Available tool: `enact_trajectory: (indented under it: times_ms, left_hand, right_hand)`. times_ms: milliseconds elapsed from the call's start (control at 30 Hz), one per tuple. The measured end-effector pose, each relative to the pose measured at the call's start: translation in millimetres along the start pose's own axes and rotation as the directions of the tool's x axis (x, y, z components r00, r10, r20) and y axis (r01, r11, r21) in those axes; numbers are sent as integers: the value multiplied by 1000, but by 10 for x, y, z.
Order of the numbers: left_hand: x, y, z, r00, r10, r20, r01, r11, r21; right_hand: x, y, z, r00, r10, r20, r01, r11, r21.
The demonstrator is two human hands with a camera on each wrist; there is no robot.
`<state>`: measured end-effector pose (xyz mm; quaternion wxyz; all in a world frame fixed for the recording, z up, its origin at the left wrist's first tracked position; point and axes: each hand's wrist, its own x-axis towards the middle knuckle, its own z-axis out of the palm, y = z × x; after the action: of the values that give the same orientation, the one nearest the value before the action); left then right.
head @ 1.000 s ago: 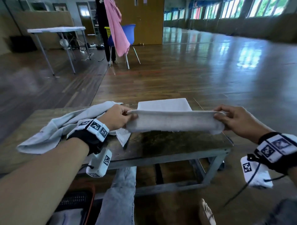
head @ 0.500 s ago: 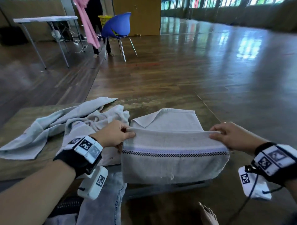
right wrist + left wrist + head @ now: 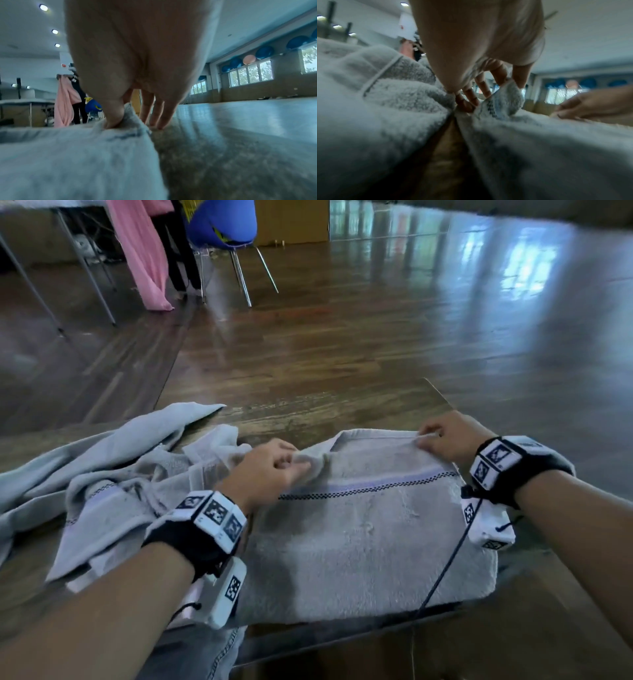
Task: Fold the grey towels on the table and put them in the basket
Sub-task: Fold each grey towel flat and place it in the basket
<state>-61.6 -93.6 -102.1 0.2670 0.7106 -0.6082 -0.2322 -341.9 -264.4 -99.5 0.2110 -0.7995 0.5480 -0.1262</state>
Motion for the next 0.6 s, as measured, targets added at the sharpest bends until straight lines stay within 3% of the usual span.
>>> enact_trajectory:
  times_ms: [67,300,500,600]
  left_hand:
    - [24,-14,69,997,25,74,-32,994,106]
    - [12,76,111,995,77,63,-91,964,249]
    - [-78,126,106,990,93,106,-120,953,280]
    - [-99,138,133,989,71,129,-112,932,346]
  right_hand:
    - [7,2,76,1000,5,-22,-5,1000,9]
    - [-235,-16,-10,993,-85,-84,90,994,54]
    - [-495,-108,-138,992,-124,26,123,991,53]
    - [-626,-130,-162,991,-133,-29,134,988,80]
